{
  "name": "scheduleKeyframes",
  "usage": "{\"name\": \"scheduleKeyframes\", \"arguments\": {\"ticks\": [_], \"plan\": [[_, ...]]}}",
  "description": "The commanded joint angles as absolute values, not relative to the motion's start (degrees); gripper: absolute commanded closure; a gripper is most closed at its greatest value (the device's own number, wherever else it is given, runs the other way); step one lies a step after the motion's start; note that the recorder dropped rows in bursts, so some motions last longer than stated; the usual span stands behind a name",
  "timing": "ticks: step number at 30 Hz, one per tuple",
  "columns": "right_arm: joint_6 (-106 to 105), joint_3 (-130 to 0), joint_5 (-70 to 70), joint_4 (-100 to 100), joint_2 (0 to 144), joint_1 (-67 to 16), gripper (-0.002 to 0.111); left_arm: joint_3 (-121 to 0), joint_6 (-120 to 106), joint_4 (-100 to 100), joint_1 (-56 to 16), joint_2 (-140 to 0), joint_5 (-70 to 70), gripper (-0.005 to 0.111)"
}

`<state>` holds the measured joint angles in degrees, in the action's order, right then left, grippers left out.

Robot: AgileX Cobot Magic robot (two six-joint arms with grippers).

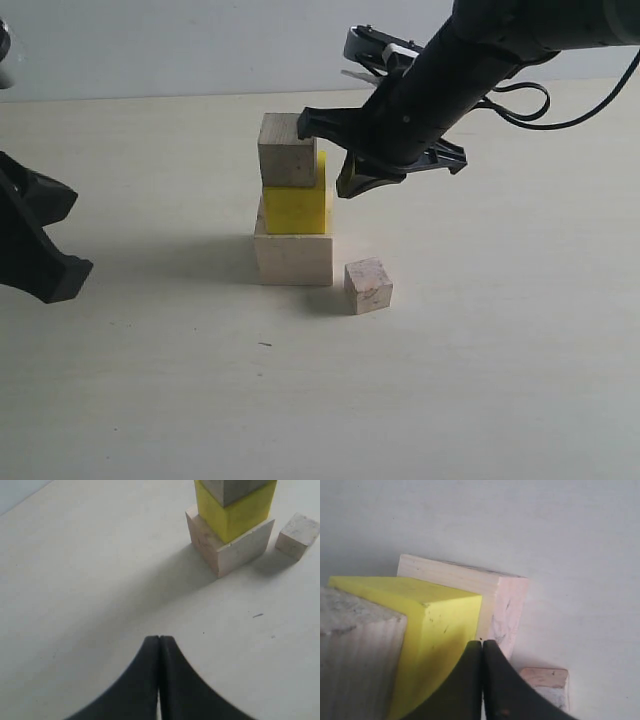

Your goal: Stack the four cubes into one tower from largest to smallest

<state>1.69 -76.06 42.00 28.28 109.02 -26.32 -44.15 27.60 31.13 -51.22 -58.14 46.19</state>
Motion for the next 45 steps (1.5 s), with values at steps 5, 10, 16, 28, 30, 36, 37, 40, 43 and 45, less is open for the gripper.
{"name": "scheduleKeyframes", "arguments": {"ticks": [5,10,16,28,30,36,37,40,43,45], "plan": [[-2.02,-76.41,41.64,32.93,108.84,-25.98,0.108,-43.85,27.45,31.27,-51.31,-57.63,45.59,0.107],[-2.65,-76.41,41.64,34.37,108.84,-25.98,0.108,-43.85,27.45,31.27,-51.31,-57.63,45.59,0.107],[-2.65,-76.41,42.26,34.35,108.84,-25.98,0.108,-43.85,27.45,31.27,-51.31,-57.63,45.59,0.107],[-2.54,-76.41,42.72,34.68,108.84,-25.98,0.108,-43.85,27.45,31.27,-51.31,-57.63,45.59,0.107],[-2.54,-76.41,42.72,34.68,108.84,-25.98,0.108,-43.85,27.45,31.27,-51.31,-57.63,45.59,0.107],[-0.77,-76.41,42.03,31.02,107.45,-25.98,0.108,-43.85,27.45,31.27,-51.31,-57.63,45.59,0.107],[0.0,-76.41,41.95,29.54,106.92,-25.98,0.108,-43.85,27.45,31.27,-51.31,-57.63,45.59,0.107],[3.59,-76.41,41.95,25.12,104.99,-25.98,0.108,-43.85,27.45,31.29,-51.31,-57.51,45.61,0.107],[5.54,-76.41,43.22,23.43,102.8,-25.98,0.108,-43.85,27.45,31.29,-51.31,-57.24,45.61,0.107],[5.54,-76.41,45.1,23.65,101.37,-25.98,0.108,-43.85,27.45,31.29,-51.31,-57.24,45.61,0.107]]}}
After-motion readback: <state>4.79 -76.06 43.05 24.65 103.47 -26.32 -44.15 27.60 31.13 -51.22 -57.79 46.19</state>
